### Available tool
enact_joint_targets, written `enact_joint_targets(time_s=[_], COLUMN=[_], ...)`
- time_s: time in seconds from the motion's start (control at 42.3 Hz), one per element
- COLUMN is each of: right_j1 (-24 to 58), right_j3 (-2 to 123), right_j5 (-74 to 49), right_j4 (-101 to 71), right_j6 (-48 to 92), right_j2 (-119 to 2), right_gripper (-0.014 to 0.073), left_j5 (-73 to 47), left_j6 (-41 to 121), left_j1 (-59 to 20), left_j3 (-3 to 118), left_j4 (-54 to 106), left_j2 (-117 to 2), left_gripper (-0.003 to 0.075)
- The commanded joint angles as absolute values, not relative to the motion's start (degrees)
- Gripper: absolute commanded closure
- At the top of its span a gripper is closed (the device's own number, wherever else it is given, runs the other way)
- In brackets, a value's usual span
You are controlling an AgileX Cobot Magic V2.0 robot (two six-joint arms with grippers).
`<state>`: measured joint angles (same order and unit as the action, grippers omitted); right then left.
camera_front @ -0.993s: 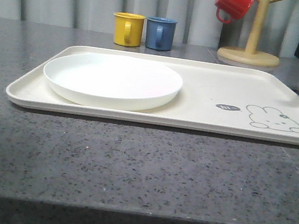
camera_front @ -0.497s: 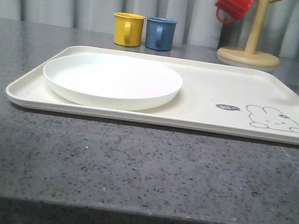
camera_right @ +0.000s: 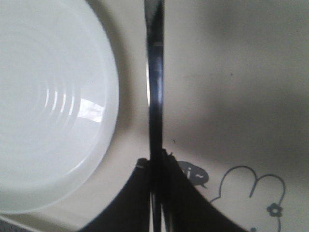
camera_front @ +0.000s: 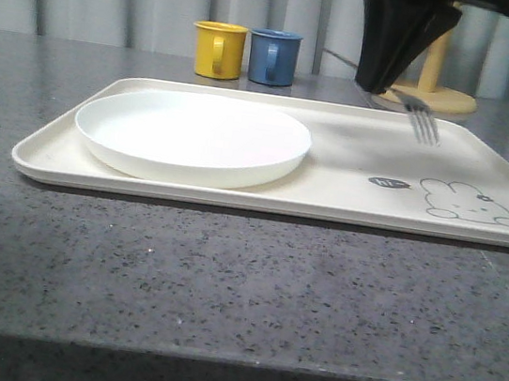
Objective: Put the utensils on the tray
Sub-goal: 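Carry the fork with the right gripper onto the tray beside the plate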
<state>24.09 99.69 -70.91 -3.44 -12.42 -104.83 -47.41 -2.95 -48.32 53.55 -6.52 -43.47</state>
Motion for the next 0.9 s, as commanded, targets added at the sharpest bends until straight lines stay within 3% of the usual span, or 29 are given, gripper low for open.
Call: enact_joint_targets(time_s=[0.0,0.378,0.568,0.733,0.875], right_j1=[23.88,23.88,23.88,23.88,23.88], right_j3=[101.54,101.54,101.54,101.54,101.54], right_j5=[-72.06,-65.53,-65.93,-65.73,-66.61], right_j4=[-2.1,-2.26,-2.11,-1.39,0.44], right_j6=[-21.43,-27.75,-27.9,-27.59,-20.7], right_j2=[-104.02,-108.91,-109.66,-109.14,-106.93], right_gripper=[0.063,0.0605,0.0461,0.0263,0.0223], left_j5=[-43.21,-43.21,-43.21,-43.21,-43.21], left_j6=[-3.47,-3.47,-3.47,-3.47,-3.47], left_j1=[-48.71,-48.71,-48.71,-48.71,-48.71], left_j3=[55.06,55.06,55.06,55.06,55.06], left_j4=[-6.95,-6.95,-6.95,-6.95,-6.95], left_j2=[-43.24,-43.24,-43.24,-43.24,-43.24], left_gripper=[0.0291,0.0291,0.0291,0.0291,0.0291])
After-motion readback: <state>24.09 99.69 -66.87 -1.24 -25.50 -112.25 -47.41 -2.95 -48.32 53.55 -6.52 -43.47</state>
